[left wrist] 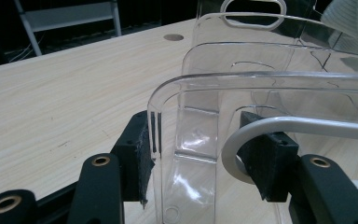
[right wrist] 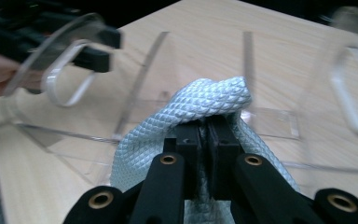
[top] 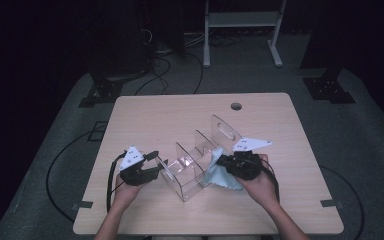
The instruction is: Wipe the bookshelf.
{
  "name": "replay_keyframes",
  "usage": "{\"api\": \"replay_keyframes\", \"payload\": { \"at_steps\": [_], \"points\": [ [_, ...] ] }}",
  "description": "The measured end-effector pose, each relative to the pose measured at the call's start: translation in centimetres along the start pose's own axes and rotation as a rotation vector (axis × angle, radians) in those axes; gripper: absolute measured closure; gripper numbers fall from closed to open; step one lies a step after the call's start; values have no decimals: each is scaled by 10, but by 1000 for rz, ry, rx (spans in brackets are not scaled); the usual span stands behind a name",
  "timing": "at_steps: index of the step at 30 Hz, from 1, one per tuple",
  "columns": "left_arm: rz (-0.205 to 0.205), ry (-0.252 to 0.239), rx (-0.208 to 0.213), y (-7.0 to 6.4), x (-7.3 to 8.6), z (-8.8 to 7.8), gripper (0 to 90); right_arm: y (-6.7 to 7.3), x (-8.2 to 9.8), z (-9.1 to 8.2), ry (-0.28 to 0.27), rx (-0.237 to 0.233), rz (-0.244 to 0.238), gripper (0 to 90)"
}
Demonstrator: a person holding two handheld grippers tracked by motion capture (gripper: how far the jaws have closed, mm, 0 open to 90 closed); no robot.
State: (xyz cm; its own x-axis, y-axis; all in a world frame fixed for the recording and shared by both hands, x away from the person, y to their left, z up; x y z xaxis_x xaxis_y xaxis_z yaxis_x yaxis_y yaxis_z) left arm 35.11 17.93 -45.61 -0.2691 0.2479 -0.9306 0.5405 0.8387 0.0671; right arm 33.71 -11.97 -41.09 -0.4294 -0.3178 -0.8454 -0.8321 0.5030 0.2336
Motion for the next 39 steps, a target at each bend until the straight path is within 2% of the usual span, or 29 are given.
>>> {"api": "replay_keyframes", "payload": {
  "at_steps": [1,2,3,4,5,6,7,12,14,15,16,17,21,25,27,28,29,32,37,39],
  "points": [
    [0,0,2,0,0,0,462,-10,1,-7,-10,20,27,846],
    [0,0,2,0,0,0,462,-10,1,-7,-10,20,27,846],
    [-1,-2,0,0,0,0,462,-21,2,-13,-19,44,46,846],
    [-1,-2,0,0,0,0,462,-21,2,-13,-19,44,46,846],
    [-1,-2,0,0,0,0,462,-31,3,-18,-26,59,71,846],
    [-3,-3,1,0,0,0,462,-31,3,-18,-26,59,71,846],
    [-6,-6,4,0,1,1,461,-37,3,-21,-31,65,87,846],
    [-7,-6,1,0,0,1,461,-39,2,-21,-21,69,74,847],
    [-4,-5,0,0,0,1,461,-44,1,-23,-17,88,77,846],
    [-3,-5,0,0,0,1,460,-51,1,-26,-22,103,85,846],
    [-3,-5,0,0,0,1,460,-51,1,-26,-22,103,85,846],
    [-4,-5,0,0,0,1,460,-59,1,-30,-25,116,100,846],
    [-10,-7,2,0,0,1,460,-68,2,-32,-23,140,107,845],
    [-8,-6,1,0,0,1,460,-66,2,-30,-18,142,105,846],
    [-6,-6,-6,0,0,2,460,-57,0,-24,-9,118,86,846],
    [-6,-6,-6,0,0,2,460,-57,0,-24,-9,118,86,846],
    [-6,-6,-7,1,0,2,461,-49,0,-20,-1,92,72,846],
    [-13,-4,-5,2,1,1,460,-49,0,-19,7,89,59,846],
    [-10,-5,-6,1,0,1,460,-63,0,-24,-12,117,99,846],
    [-14,-4,-7,1,0,2,461,-62,0,-24,-10,121,99,846]
  ]
}}
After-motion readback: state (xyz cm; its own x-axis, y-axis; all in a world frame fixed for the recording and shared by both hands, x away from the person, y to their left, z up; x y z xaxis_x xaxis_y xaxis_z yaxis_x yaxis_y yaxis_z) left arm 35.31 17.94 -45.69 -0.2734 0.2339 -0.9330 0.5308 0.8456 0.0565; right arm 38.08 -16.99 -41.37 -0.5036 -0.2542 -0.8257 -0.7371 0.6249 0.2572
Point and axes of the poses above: each handheld gripper's, and its own axes: z roughly forward along the jaws, x roughly out of its underside, y roughly to its left, the point moved 4 cm from there along z, roughly forward along the jaws, and after that the axes turned 13 degrees about -x, right-handed, at the moved point
